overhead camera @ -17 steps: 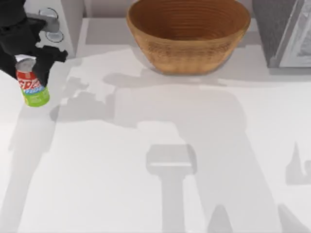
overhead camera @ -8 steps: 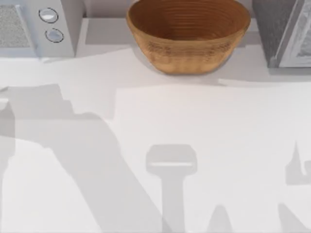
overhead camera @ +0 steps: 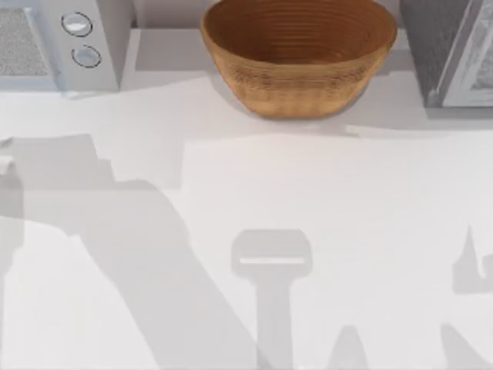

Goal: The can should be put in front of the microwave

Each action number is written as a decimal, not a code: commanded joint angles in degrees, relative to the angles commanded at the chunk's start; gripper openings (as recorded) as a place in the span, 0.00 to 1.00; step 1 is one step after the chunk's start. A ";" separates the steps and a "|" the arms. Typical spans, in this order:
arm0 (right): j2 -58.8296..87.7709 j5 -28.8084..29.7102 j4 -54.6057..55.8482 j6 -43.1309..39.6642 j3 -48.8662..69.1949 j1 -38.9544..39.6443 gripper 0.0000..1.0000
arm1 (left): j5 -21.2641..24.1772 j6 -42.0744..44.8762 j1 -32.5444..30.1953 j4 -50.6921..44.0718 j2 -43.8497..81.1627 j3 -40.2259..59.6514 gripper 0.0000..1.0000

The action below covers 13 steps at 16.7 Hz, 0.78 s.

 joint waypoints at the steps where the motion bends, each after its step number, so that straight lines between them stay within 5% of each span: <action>1: 0.00 0.00 0.00 0.00 0.00 0.00 1.00 | 0.03 -0.01 0.02 0.28 0.00 -0.26 0.00; 5: 0.00 0.00 0.00 0.00 0.00 0.00 1.00 | 0.08 -0.02 0.05 0.73 0.01 -0.63 0.00; 13: 0.00 0.00 0.00 0.00 0.00 0.00 1.00 | 0.08 -0.02 0.05 0.73 0.01 -0.63 0.60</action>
